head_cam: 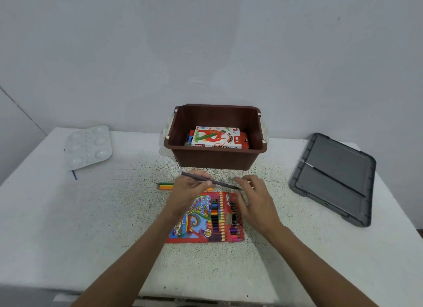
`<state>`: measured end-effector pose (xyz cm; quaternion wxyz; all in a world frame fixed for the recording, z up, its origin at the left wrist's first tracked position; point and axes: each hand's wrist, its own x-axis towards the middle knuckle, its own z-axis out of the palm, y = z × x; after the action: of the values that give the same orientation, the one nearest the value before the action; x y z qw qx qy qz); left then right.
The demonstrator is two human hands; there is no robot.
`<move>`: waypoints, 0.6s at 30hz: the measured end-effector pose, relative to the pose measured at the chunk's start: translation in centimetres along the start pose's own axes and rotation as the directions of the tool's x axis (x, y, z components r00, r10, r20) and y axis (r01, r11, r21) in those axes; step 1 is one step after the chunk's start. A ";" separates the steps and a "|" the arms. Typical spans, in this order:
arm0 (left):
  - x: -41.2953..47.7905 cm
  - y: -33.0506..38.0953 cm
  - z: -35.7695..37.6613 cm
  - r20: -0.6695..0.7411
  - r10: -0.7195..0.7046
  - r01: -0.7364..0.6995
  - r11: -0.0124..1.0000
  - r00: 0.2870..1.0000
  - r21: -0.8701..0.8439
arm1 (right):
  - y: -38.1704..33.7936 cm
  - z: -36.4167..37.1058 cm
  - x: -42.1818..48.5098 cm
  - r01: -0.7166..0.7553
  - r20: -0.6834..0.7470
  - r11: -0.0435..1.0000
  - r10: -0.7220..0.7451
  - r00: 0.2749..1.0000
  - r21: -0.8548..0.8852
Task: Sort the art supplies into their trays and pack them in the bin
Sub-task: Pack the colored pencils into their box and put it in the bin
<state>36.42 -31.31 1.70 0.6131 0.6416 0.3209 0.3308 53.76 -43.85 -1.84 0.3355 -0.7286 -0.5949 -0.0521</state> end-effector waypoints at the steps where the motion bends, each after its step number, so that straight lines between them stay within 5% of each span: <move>1: 0.0 -0.2 0.0 0.004 -0.016 0.016 1.000 1.000 -0.026 | 0.2 0.1 0.0 0.010 0.010 1.000 -0.010 1.000 -0.006; 10: -0.7 -1.0 -2.5 0.006 -0.126 0.126 0.991 0.992 -0.040 | 2.3 -0.7 -0.5 -0.001 0.097 0.996 0.009 0.995 -0.084; 14: -1.1 -4.4 -6.3 -0.160 0.011 0.069 0.872 0.987 0.484 | 5.6 -3.2 -1.2 -0.055 0.077 0.964 0.077 0.994 -0.261; 18: -2.7 -8.2 -9.0 -0.078 0.185 -0.073 0.690 0.980 0.720 | 8.5 -5.7 -1.9 -0.006 0.126 0.906 0.065 0.990 -0.423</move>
<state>27.46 -27.98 -6.26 0.2667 0.8243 0.4215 0.2680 62.78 -49.14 -1.95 0.1297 -0.7964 -0.5778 -0.1228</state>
